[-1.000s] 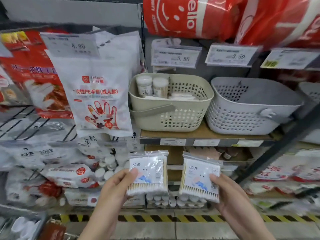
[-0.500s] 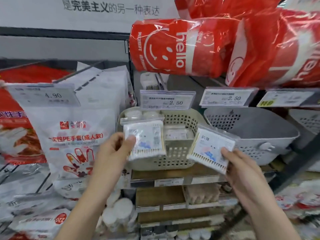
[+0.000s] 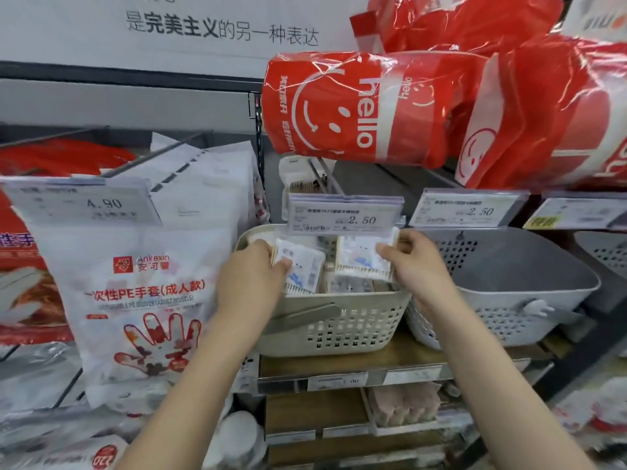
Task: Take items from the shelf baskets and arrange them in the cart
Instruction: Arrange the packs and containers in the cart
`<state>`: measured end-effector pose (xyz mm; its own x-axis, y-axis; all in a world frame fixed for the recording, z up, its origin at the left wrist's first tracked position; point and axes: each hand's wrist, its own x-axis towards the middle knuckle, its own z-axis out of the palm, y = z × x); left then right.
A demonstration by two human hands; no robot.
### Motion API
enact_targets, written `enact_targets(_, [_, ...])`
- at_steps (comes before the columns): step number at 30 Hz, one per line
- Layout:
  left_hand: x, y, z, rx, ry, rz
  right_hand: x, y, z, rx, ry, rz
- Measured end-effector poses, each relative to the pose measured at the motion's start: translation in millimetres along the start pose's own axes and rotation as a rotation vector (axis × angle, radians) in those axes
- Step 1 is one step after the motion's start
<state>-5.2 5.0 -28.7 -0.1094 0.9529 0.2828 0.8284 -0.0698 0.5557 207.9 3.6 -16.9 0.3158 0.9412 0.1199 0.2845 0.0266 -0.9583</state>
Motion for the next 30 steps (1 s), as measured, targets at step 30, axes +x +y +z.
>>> enact_targets(30, [10, 5, 13, 0.378, -0.063, -0.086, 21, 11, 26, -0.934, -0.223, 0.033])
